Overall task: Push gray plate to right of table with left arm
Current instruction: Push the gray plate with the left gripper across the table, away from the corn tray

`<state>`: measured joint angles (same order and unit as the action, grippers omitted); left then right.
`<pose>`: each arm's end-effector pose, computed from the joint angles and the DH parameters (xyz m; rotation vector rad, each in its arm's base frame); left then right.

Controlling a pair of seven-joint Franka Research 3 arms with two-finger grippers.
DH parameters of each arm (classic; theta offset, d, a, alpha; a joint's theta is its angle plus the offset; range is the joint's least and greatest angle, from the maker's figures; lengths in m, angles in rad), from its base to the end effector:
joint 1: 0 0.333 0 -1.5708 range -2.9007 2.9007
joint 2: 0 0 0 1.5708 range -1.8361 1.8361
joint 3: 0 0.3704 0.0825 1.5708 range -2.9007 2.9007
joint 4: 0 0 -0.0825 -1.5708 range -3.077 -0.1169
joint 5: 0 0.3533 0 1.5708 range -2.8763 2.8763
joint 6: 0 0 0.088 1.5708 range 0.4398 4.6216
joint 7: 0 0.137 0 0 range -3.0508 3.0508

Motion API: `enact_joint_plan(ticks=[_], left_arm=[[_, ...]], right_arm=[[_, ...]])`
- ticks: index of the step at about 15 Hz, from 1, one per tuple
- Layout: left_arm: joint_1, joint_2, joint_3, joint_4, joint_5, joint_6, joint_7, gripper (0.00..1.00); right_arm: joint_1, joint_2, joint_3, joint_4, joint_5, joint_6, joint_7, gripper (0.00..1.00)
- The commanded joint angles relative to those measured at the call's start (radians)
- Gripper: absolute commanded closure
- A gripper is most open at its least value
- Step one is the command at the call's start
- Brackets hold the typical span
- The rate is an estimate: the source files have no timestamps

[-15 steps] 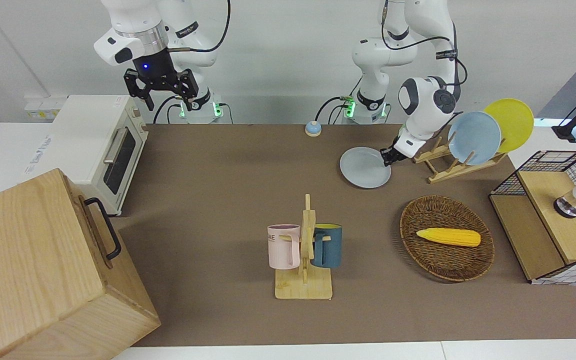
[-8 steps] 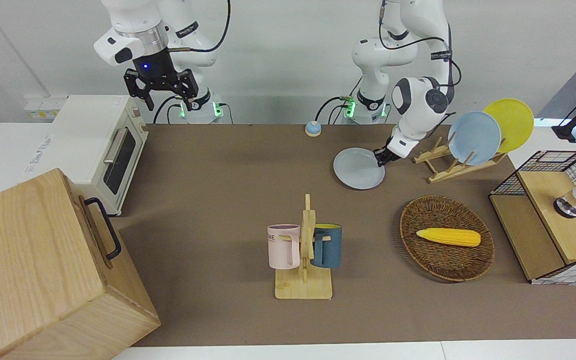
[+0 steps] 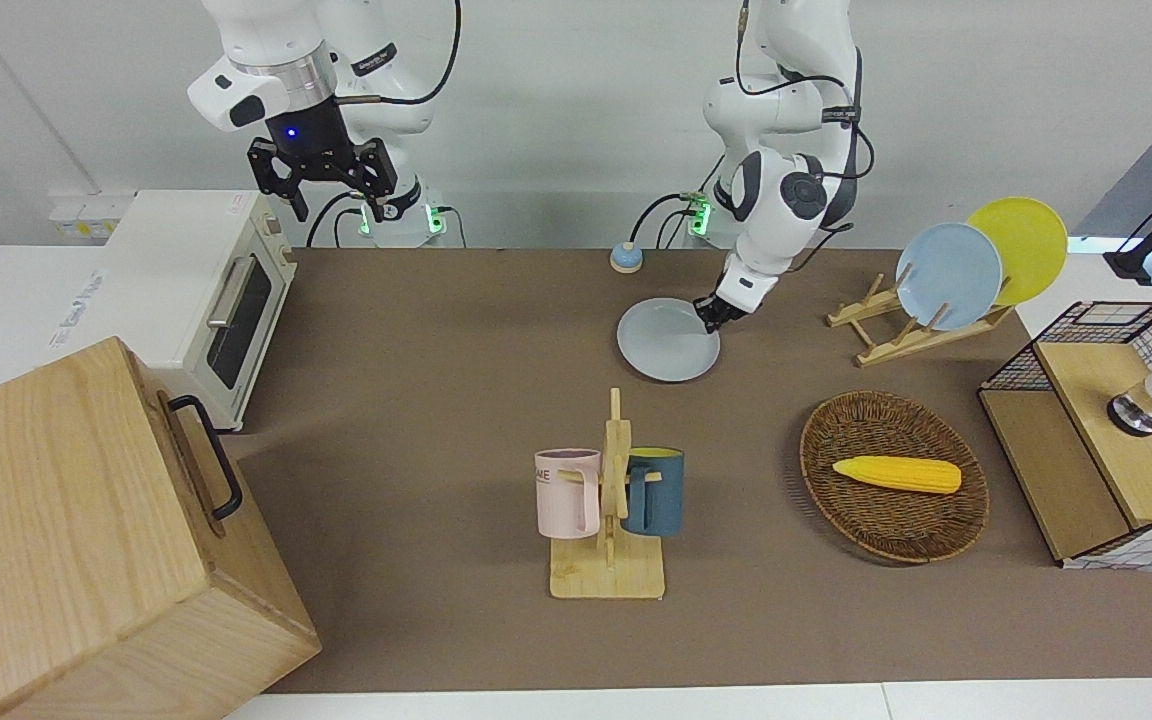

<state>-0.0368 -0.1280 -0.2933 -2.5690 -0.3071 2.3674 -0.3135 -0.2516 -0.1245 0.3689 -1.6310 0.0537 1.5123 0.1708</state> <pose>0.3794 -0.1402 0.3493 2.9817 0.3226 -0.1856 0.4690 0.0771 0.6749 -3.1321 0.0832 0.0059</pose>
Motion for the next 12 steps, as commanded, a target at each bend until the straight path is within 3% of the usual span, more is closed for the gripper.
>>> enact_joint_plan(ticks=[1, 7, 12], left_arm=[[-0.078, 0.033, -0.004, -0.019, -0.021, 0.079, -0.119, 1.0], [-0.231, 0.093, -0.004, -0.004, -0.023, 0.187, -0.315, 1.0], [-0.293, 0.14, -0.003, 0.039, -0.038, 0.222, -0.384, 1.0]], right_arm=[[-0.025, -0.027, 0.015, -0.027, 0.021, -0.001, 0.01, 0.005], [-0.025, -0.027, 0.015, -0.027, 0.021, 0.0, 0.01, 0.005], [-0.025, -0.027, 0.015, -0.027, 0.021, 0.0, 0.01, 0.005]])
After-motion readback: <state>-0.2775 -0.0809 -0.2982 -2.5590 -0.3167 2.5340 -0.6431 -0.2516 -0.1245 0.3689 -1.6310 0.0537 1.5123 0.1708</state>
